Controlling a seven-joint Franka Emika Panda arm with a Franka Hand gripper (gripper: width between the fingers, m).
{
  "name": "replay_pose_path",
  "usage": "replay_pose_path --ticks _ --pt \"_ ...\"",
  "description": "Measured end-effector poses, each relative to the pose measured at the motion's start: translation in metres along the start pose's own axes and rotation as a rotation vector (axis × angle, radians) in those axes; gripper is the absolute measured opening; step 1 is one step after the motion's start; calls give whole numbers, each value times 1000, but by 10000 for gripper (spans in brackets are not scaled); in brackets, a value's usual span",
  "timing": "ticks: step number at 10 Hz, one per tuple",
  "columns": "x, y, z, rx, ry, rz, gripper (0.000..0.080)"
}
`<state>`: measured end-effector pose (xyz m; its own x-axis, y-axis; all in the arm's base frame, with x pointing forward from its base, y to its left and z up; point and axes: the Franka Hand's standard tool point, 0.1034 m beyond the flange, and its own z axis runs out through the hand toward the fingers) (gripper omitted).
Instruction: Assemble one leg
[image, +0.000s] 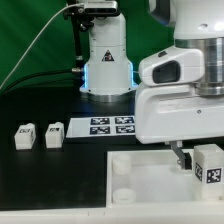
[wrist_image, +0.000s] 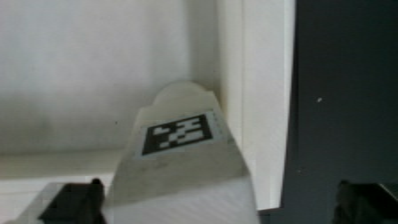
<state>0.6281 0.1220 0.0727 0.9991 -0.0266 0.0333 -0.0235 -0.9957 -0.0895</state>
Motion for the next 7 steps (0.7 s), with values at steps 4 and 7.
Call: replay_pose_path --ticks 4,7 --pt "0 4 1 -2 -2 216 300" --pt "1 6 2 1 10 621 300"
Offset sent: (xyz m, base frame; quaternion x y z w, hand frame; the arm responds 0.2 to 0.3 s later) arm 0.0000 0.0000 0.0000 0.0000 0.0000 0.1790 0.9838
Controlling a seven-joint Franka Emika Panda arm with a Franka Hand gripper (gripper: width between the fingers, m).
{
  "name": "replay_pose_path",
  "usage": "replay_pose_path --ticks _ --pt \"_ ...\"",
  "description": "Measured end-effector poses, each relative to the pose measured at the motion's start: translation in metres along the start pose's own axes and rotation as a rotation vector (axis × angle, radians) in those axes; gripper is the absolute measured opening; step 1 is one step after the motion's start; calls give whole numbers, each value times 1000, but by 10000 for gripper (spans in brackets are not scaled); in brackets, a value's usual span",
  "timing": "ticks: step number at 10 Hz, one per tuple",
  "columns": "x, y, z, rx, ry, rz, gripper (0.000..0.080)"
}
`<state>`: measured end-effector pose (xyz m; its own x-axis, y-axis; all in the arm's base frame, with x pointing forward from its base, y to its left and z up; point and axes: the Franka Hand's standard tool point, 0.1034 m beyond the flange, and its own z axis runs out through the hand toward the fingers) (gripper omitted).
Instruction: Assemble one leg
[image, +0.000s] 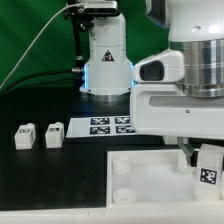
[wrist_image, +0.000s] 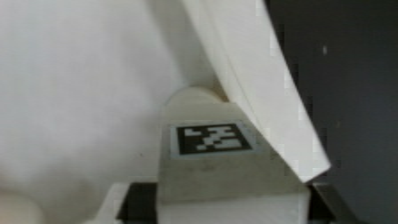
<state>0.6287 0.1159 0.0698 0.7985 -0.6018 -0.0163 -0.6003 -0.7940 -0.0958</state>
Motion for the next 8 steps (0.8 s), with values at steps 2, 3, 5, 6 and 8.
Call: replay_pose_path --ticks 2,3,5,6,8 --pt "-1 0 1 13 -14 389 300" --pt "1 1 1 35 -42 597 299" --pt "3 4 1 68 -76 796 300" --pt "1 4 2 69 -73 840 300" --pt "1 4 2 70 -71 775 483"
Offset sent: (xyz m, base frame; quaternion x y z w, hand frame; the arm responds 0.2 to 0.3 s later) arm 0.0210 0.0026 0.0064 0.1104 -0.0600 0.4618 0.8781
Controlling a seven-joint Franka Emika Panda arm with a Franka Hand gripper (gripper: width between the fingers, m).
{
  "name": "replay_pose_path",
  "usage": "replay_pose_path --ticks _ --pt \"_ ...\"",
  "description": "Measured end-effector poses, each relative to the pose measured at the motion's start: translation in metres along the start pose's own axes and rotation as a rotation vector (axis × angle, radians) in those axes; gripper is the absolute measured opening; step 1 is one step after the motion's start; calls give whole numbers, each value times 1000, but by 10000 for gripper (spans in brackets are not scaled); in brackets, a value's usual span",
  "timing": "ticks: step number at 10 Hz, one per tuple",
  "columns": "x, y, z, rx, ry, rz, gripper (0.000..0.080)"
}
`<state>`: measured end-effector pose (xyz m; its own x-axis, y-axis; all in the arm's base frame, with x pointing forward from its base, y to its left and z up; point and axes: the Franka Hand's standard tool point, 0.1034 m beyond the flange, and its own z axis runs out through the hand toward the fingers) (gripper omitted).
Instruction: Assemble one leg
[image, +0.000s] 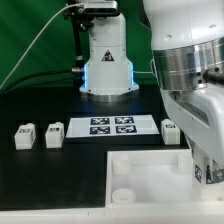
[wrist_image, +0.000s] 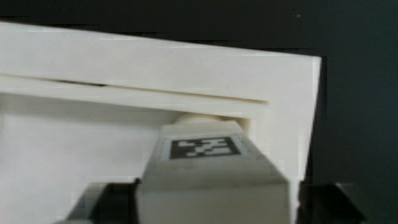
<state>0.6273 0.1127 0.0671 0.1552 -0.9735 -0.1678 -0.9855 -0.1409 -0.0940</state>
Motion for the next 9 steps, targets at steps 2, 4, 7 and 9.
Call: replay_pose_path --ticks 2,4,7,9 --pt "-3 1 2 -10 4 -208 598" --pt "-4 3 2 -20 -2 -501 641" --pt "-2 3 2 -30 7 -827 649" --pt "0 3 -1 -87 39 -1269 649"
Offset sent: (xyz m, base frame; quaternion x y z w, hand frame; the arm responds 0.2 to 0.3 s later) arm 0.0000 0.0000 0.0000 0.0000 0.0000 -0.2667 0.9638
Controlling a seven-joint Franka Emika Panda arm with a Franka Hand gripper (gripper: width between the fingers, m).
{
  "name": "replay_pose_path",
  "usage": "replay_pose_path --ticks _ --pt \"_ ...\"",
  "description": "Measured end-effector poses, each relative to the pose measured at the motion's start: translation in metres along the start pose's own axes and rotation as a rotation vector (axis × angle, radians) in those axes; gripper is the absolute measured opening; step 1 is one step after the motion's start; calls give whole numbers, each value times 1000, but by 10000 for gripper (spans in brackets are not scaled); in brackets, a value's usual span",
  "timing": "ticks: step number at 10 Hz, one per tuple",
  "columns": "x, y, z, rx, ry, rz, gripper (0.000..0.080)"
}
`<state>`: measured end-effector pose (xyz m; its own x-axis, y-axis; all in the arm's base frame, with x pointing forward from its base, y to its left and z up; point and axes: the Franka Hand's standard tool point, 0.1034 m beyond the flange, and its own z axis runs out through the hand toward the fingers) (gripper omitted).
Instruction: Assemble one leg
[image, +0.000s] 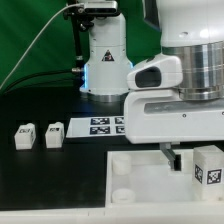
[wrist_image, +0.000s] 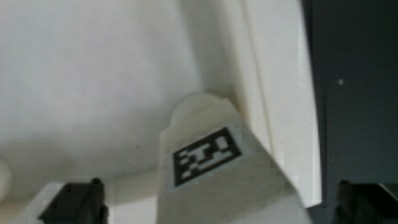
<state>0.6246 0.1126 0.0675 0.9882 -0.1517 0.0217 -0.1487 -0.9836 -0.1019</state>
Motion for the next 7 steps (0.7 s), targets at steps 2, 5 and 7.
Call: replay_pose_path --ticks 2,5,7 --pt "9 -6 -7 -24 7 -169 649" --pt "7 -6 -6 -19 6 24 528" --pt "8 -3 -6 -21 9 172 300"
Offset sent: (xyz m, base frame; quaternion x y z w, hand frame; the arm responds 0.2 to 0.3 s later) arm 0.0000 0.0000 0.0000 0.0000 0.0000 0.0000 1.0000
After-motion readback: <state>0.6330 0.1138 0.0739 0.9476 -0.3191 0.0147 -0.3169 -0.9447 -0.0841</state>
